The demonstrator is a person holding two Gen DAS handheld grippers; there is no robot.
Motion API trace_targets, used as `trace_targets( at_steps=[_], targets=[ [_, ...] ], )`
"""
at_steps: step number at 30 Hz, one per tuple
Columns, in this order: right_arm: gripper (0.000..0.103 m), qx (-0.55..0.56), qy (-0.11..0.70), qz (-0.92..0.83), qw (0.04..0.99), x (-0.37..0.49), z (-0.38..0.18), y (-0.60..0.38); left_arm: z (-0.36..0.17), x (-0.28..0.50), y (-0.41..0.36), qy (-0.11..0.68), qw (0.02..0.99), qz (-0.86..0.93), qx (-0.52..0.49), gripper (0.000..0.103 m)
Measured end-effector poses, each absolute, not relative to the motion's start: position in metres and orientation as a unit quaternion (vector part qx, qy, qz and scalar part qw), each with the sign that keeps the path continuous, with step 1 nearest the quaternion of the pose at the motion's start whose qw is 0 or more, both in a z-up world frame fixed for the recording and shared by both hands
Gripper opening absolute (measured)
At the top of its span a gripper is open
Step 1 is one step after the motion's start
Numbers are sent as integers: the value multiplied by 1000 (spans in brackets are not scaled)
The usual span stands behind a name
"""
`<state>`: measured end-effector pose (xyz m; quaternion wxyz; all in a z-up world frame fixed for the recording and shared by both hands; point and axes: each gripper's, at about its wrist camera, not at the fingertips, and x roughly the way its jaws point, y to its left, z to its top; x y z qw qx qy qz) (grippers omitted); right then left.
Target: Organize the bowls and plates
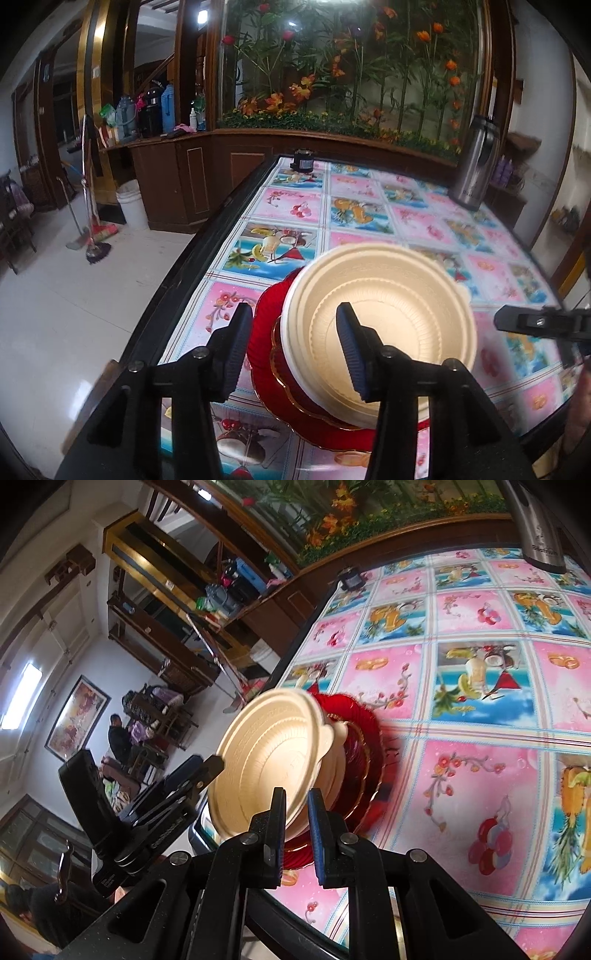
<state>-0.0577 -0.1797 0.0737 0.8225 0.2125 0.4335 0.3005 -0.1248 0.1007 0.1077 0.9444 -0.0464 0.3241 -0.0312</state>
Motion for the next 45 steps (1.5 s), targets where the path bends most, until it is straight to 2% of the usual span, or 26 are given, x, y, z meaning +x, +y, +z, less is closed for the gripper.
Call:
trace_targets(
  at_steps=[4, 8, 11, 13, 26, 28, 30, 31, 34, 39, 45],
  targets=[
    [16, 226, 433, 277, 828, -53, 68, -198, 113, -125, 133, 320, 942, -24, -95, 54],
    [16, 229, 449, 264, 822, -49, 54, -205, 97, -117, 165, 346, 927, -8, -142, 54],
    [23, 227, 461, 258, 818, -44, 43, -204, 76, -109, 179, 376, 911, -16, -167, 54],
    [25, 225, 467, 255, 816, -42, 37, -202, 66, -105, 180, 386, 905, -23, -176, 54],
    [25, 224, 481, 247, 810, -31, 22, -195, 42, -91, 160, 414, 896, -53, -150, 54],
    [25, 221, 483, 247, 811, -29, 21, -192, 38, -90, 161, 416, 895, -50, -151, 49],
    [25, 215, 484, 247, 811, -27, 19, -187, 36, -89, 161, 416, 895, -52, -154, 39],
    [25, 212, 486, 246, 812, -26, 18, -184, 35, -89, 160, 417, 894, -51, -152, 29],
    [25, 205, 489, 247, 811, -23, 11, -176, 33, -87, 155, 419, 894, -58, -147, 22],
    [17, 202, 486, 248, 813, -22, 7, -169, 30, -85, 145, 421, 894, -67, -141, 9],
    [17, 208, 481, 242, 817, -26, 8, -179, 30, -81, 126, 425, 893, -69, -132, 9]
  ],
)
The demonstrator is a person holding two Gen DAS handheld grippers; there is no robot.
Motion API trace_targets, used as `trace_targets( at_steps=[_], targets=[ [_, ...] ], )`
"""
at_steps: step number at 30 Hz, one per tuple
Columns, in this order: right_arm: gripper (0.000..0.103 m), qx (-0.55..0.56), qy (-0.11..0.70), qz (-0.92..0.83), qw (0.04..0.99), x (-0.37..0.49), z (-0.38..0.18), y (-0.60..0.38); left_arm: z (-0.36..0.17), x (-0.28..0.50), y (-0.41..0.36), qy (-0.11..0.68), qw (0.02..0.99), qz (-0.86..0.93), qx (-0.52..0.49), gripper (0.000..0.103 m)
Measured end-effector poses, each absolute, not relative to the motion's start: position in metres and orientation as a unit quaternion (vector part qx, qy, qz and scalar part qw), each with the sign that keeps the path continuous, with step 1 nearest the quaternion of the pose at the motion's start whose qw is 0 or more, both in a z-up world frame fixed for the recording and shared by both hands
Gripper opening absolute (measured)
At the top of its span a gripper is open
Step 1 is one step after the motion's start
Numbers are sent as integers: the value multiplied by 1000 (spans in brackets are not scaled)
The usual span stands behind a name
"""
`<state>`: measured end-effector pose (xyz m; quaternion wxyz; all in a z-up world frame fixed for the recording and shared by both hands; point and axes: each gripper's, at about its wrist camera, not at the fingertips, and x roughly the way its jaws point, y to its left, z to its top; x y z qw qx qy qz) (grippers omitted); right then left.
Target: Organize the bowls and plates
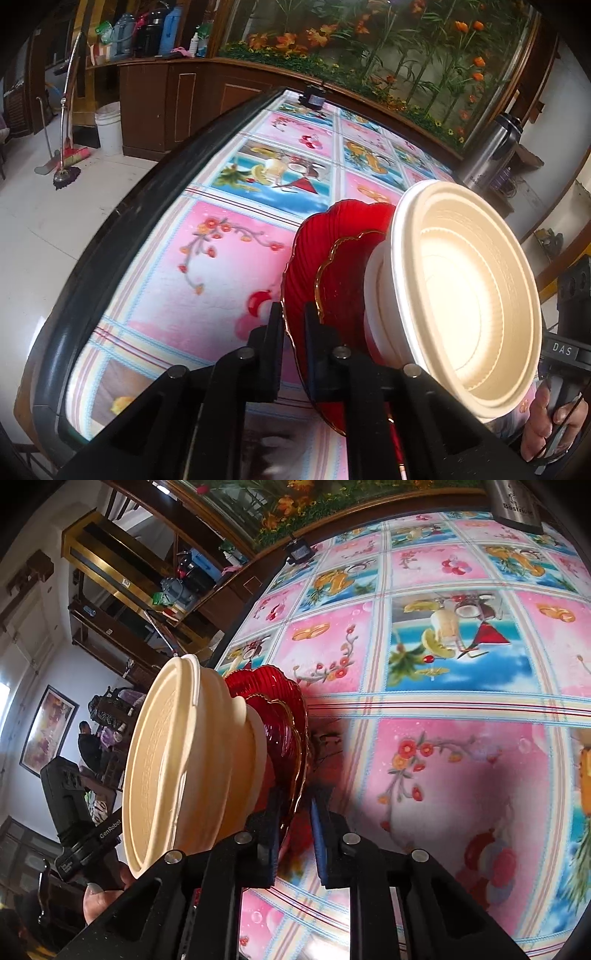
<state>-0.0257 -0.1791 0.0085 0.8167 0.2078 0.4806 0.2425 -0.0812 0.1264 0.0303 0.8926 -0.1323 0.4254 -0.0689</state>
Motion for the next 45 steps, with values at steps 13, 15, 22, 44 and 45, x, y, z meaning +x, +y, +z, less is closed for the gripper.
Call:
trace_targets(
  at_steps=[13, 15, 22, 44, 45],
  targets=[
    [17, 241, 443, 180, 844, -37, 20, -264, 33, -40, 20, 440, 887, -107, -95, 10],
    [17, 250, 437, 159, 849, -36, 19, -284, 31, -32, 0, 441, 886, -114, -87, 10],
    [17, 267, 408, 98, 867, -31, 10, -333, 28, -12, -61, 401, 909, -108, -35, 13],
    [17, 222, 373, 69, 898, -25, 11, -330, 25, -2, -70, 376, 920, -100, -39, 13],
    [17, 221, 373, 68, 898, -25, 11, -331, 25, -2, -70, 375, 921, -100, -39, 13]
  ],
)
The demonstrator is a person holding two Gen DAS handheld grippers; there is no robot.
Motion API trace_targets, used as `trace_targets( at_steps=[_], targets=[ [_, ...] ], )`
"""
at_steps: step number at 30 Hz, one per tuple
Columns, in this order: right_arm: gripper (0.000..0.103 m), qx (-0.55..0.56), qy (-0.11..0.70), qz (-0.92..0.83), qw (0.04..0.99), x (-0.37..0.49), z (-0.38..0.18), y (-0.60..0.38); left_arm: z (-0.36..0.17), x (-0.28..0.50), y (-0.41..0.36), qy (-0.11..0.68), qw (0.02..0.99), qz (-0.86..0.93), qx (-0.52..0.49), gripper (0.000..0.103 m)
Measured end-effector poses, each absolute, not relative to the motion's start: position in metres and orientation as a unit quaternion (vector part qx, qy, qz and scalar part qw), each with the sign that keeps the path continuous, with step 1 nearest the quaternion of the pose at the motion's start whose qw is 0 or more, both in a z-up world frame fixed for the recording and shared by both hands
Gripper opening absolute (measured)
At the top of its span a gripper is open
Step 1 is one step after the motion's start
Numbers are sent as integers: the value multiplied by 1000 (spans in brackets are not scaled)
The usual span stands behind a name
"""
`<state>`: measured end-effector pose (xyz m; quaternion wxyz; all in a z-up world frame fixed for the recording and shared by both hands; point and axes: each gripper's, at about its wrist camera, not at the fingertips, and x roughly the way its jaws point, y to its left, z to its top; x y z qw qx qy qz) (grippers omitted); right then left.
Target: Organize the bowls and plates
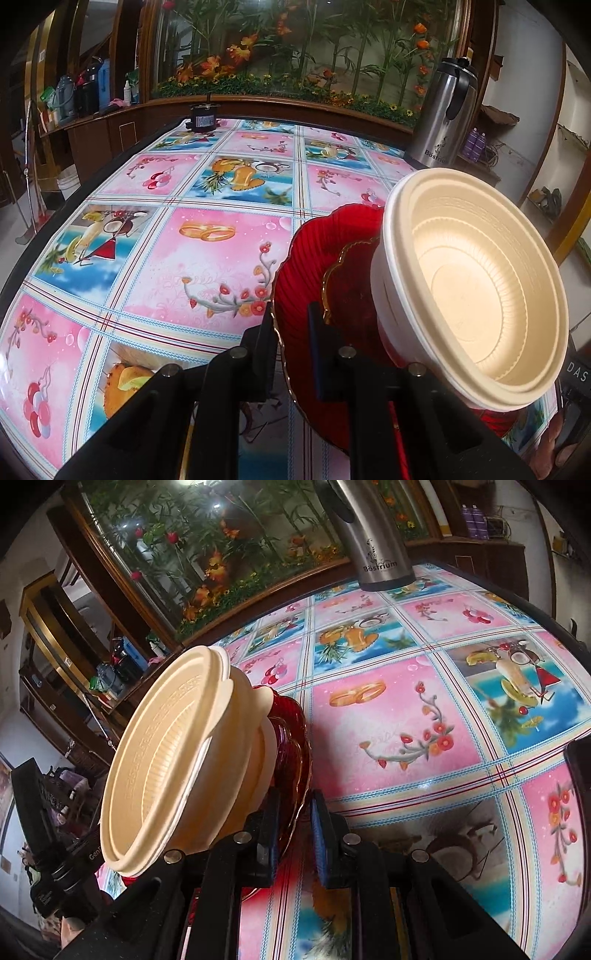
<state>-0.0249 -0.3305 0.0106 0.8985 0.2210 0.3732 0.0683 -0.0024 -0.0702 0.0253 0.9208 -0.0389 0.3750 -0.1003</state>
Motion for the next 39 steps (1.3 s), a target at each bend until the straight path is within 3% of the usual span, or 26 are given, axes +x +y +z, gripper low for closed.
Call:
trace_targets(
  at_steps=[12, 15, 27, 29, 34, 39],
  targets=[
    [17, 198, 366, 55, 908, -25, 12, -328, 25, -2, -72, 375, 920, -104, -46, 13],
    [18, 197, 367, 55, 907, -24, 13, -329, 24, 0, -69, 379, 918, -105, -56, 18],
    [18, 189, 366, 48, 910, -27, 15, -330, 27, -10, -50, 391, 913, -93, -75, 59],
    [18, 190, 366, 48, 910, -28, 15, -331, 31, -16, -46, 384, 913, -105, -84, 78],
    [19, 188, 370, 50, 908, -31, 15, -331, 38, -32, -47, 375, 915, -125, -80, 80],
    [36, 192, 371, 48, 907, -39, 13, -336, 38, -48, -52, 373, 912, -153, -76, 81]
  ],
)
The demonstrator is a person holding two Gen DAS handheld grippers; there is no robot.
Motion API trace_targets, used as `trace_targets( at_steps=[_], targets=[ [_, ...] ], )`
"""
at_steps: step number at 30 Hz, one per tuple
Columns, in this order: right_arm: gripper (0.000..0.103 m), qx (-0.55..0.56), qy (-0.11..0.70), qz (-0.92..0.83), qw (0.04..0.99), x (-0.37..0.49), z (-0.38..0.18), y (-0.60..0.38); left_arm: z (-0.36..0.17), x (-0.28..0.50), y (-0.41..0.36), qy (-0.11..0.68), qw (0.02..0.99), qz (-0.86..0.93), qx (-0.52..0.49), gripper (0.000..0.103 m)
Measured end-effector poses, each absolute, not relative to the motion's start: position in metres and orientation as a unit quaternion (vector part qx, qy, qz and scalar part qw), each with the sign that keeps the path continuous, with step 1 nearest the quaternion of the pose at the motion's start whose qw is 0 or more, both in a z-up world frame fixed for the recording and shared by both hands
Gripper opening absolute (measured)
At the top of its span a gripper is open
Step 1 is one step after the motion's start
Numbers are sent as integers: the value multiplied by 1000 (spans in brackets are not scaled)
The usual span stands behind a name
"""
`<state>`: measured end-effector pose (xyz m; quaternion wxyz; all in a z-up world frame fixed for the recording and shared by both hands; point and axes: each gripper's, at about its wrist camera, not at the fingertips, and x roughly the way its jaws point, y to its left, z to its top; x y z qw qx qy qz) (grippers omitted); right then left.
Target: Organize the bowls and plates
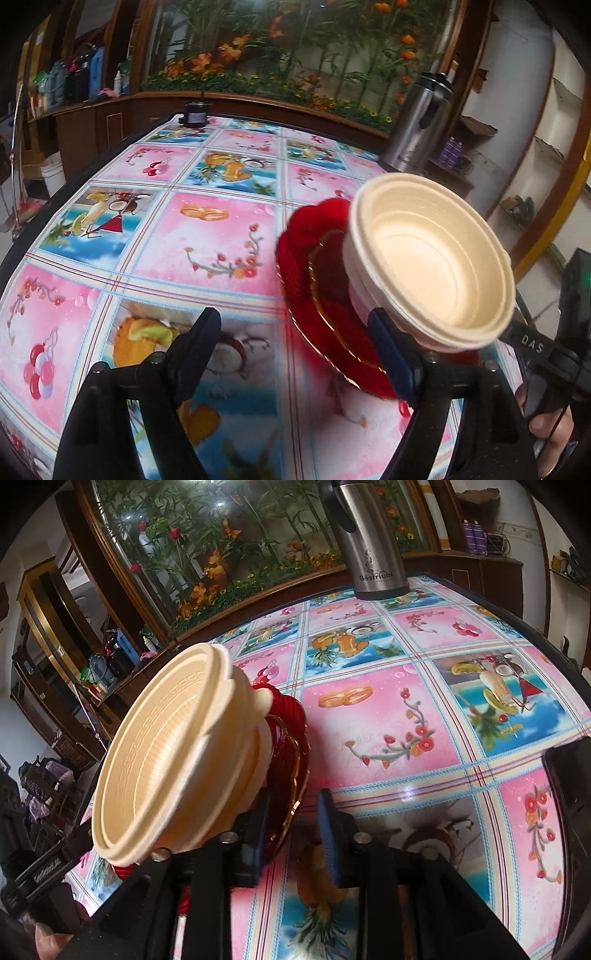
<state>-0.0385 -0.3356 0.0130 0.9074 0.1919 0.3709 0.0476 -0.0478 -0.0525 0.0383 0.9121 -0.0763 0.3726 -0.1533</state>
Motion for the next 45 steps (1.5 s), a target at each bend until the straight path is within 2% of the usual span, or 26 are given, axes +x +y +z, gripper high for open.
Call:
trace_targets(
  at_steps=[9, 16, 18, 20, 37, 45],
  targets=[
    [51, 221, 342, 58, 912, -74, 20, -349, 36, -78, -52, 371, 910, -174, -69, 91],
    [57, 198, 350, 67, 913, -92, 19, -334, 50, -97, -55, 317, 936, -145, -35, 103],
    [66, 188, 346, 72, 916, -93, 21, -327, 53, -99, -61, 308, 942, -135, -15, 103],
    [69, 182, 348, 73, 917, -93, 20, -323, 55, -99, -65, 303, 943, -137, -4, 103],
    [76, 153, 347, 42, 924, -98, 23, -314, 50, -94, -74, 330, 939, -94, 33, 103],
    [86, 115, 340, 34, 933, -102, 28, -300, 53, -98, -68, 307, 950, -27, 46, 103]
  ],
)
